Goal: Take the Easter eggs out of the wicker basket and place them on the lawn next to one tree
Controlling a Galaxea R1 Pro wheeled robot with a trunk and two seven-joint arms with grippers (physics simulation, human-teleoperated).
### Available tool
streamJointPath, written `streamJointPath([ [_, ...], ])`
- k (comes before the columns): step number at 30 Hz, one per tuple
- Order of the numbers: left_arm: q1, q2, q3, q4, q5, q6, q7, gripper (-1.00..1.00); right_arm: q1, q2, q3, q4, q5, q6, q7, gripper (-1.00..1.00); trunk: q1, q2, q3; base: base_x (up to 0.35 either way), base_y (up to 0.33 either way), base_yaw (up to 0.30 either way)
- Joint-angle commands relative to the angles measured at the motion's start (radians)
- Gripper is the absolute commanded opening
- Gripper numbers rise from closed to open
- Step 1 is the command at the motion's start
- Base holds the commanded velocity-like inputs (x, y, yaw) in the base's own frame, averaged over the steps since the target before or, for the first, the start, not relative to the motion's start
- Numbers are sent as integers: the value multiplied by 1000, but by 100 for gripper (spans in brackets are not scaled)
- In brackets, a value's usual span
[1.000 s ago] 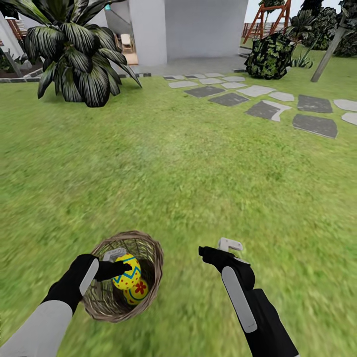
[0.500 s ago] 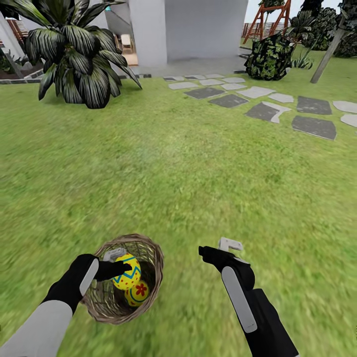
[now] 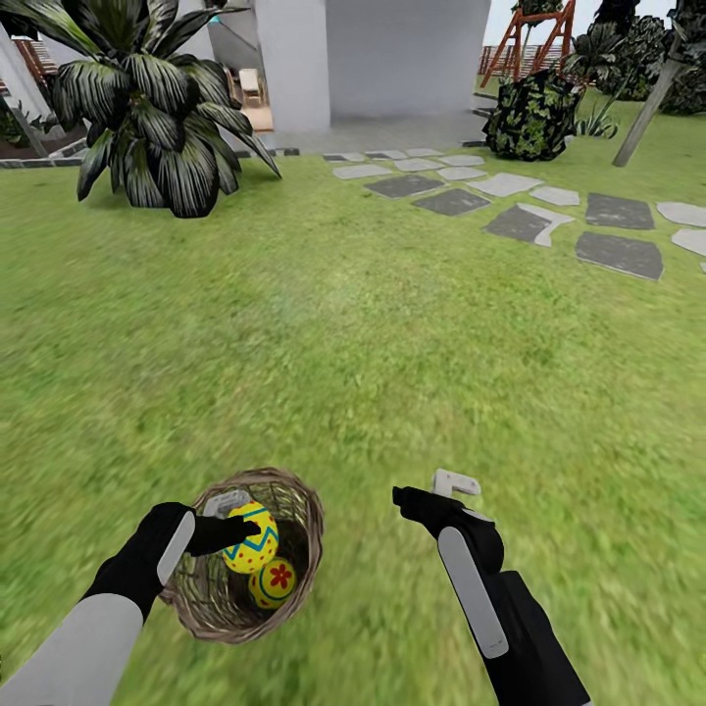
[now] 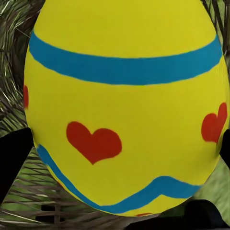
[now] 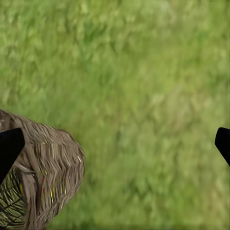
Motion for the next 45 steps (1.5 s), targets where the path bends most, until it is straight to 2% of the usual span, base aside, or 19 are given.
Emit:
streamJointPath([
  [1,0,0,3,-1,-1,5,-4,-100,-1,0,1,-1,-10,1,-10,100,-4,7,3,0,0,0],
  [31,0,-1,3,-1,-1,5,-4,-100,-1,0,-1,0,-10,0,-10,100,-119,217,97,0,0,0],
  [36,0,-1,3,-1,-1,8,-4,-100,-1,0,-2,14,-12,-16,33,100,-138,252,112,0,0,0],
  [45,0,1,3,-1,-1,10,-4,-100,-1,0,-2,21,-12,-25,37,100,-173,315,140,0,0,0],
])
